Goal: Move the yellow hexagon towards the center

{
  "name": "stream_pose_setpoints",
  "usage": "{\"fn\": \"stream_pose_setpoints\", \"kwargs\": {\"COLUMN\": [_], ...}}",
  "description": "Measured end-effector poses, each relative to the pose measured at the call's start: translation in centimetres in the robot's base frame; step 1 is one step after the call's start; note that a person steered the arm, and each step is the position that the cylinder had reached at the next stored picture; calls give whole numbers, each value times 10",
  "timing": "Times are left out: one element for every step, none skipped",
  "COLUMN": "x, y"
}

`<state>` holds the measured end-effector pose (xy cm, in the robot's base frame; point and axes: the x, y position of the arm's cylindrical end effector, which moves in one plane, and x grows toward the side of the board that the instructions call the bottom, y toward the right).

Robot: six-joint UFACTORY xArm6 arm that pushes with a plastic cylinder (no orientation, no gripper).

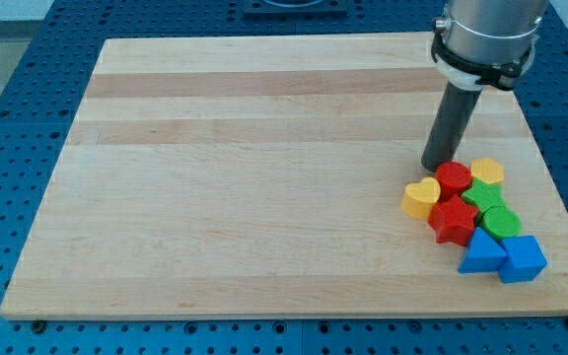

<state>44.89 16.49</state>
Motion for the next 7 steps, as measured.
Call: {"fn": "stream_pose_setpoints", "kwargs": {"x": [-5, -44, -60, -43, -37, -9, 24], "y": [9, 32, 59, 90, 104, 129, 139]}}
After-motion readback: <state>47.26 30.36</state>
